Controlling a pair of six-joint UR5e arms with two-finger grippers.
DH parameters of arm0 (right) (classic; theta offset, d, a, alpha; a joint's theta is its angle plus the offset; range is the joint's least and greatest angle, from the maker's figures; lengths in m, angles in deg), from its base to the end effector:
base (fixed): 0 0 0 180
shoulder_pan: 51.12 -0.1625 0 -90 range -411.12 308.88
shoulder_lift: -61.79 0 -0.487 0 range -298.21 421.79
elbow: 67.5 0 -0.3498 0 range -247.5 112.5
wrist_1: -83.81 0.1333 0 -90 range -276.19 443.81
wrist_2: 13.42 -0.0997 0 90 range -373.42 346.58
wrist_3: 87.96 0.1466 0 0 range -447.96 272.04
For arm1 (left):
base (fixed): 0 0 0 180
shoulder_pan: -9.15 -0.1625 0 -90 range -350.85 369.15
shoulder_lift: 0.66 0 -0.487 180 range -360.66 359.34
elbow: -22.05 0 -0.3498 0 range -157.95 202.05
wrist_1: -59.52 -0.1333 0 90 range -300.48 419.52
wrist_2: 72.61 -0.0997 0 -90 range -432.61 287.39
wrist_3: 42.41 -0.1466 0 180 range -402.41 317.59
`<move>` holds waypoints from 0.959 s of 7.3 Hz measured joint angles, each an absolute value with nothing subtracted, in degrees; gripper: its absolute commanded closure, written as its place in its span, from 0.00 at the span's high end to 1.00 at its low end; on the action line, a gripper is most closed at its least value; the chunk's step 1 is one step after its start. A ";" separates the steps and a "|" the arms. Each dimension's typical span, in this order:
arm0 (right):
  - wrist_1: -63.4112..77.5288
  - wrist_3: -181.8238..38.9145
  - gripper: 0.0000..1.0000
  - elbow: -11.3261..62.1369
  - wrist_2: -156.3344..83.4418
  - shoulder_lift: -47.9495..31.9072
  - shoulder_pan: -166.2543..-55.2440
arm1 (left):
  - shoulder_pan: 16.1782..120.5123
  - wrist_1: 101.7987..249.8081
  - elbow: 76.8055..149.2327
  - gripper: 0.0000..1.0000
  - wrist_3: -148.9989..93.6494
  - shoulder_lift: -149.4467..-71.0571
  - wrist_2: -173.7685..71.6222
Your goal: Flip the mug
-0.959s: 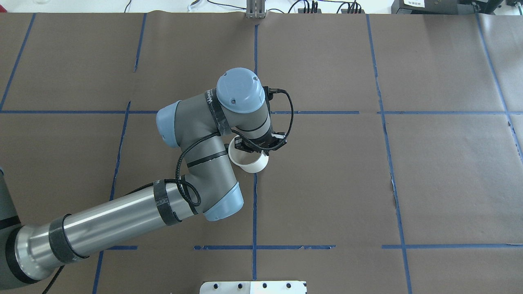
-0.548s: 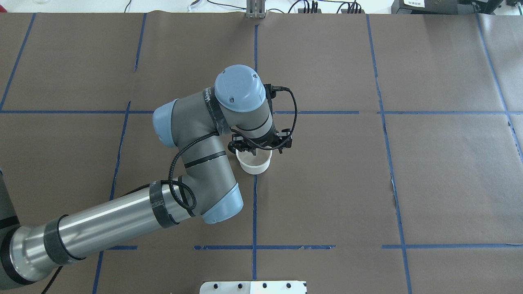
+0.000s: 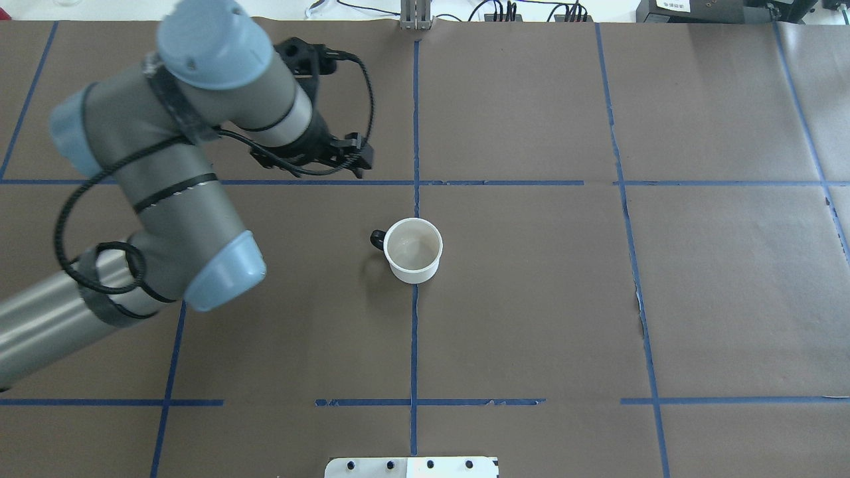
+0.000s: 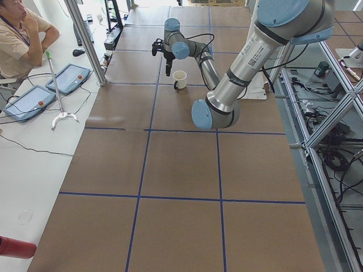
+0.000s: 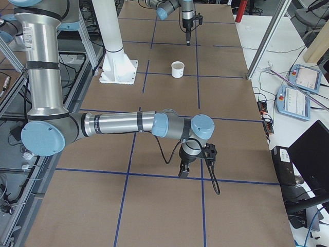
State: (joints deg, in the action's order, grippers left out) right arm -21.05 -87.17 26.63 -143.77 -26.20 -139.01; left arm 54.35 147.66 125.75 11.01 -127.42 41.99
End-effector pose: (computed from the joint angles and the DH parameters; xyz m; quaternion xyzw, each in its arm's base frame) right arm 0.0219 -0.4476 0.7373 -0.0800 -0.3420 0.0154 0.9362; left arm 0.4279 -0.5335 0.2963 0.1164 0.4310 0.0205 0.8946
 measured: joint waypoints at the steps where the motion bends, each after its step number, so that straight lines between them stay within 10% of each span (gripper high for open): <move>1: -21.05 -87.16 1.00 26.63 -143.77 -26.18 -139.01 | 60.52 147.35 127.43 1.00 0.82 -121.47 44.50; 7: -21.05 -87.16 1.00 26.63 -143.77 -26.19 -139.01 | 98.15 147.61 117.65 1.00 -51.01 -92.32 58.45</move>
